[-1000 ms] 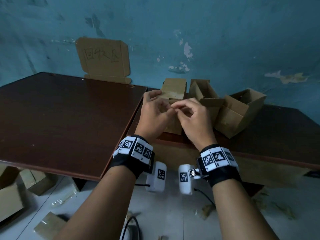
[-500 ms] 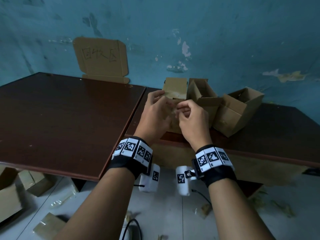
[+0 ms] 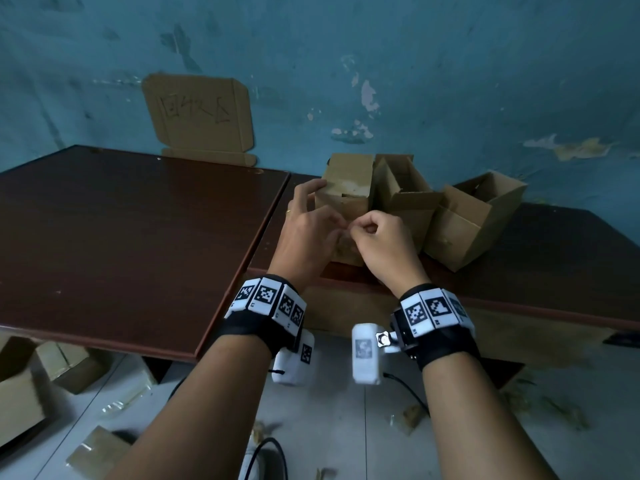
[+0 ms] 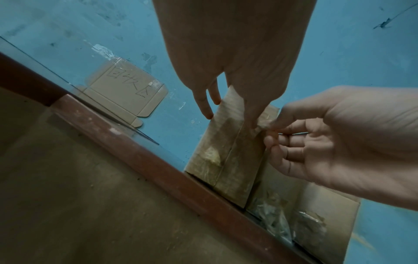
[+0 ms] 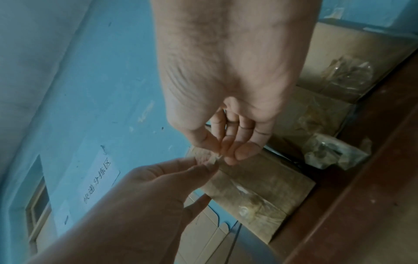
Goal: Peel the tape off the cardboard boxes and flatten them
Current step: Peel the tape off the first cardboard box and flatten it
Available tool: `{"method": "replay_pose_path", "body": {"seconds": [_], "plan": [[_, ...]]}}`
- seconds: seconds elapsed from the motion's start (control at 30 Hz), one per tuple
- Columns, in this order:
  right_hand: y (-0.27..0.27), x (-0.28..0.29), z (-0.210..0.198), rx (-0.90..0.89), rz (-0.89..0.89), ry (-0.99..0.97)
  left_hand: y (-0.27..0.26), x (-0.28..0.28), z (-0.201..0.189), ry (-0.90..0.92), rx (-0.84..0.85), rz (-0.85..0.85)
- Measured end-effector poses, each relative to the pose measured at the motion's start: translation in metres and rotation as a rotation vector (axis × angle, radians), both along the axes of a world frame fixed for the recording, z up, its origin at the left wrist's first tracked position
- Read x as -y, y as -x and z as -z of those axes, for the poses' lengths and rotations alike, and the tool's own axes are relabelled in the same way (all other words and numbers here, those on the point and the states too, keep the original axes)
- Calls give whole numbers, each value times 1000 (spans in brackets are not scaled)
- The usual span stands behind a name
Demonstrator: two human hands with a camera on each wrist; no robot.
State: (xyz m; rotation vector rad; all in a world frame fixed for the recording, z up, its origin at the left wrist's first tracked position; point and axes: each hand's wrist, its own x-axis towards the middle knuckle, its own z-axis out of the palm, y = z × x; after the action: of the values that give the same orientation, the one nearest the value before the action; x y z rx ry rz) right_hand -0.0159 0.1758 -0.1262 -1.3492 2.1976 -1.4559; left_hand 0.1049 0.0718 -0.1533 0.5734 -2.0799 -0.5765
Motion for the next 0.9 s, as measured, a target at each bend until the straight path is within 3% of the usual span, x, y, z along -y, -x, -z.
{"method": "replay_pose_path", "body": {"seconds": [0.23, 0.57, 0.7, 0.83, 0.9], "plan": [[-3, 2, 2, 9, 45, 244, 1, 2, -2, -242, 30, 0], [0, 4, 14, -228, -33, 281, 6, 11, 0, -551, -47, 41], [3, 7, 17, -367, 9, 263, 4, 9, -6, -587, -75, 119], [3, 8, 15, -374, 43, 240, 4, 6, -9, -539, -95, 84], [2, 9, 14, -366, 61, 197, 11, 19, 9, -535, -65, 57]]}}
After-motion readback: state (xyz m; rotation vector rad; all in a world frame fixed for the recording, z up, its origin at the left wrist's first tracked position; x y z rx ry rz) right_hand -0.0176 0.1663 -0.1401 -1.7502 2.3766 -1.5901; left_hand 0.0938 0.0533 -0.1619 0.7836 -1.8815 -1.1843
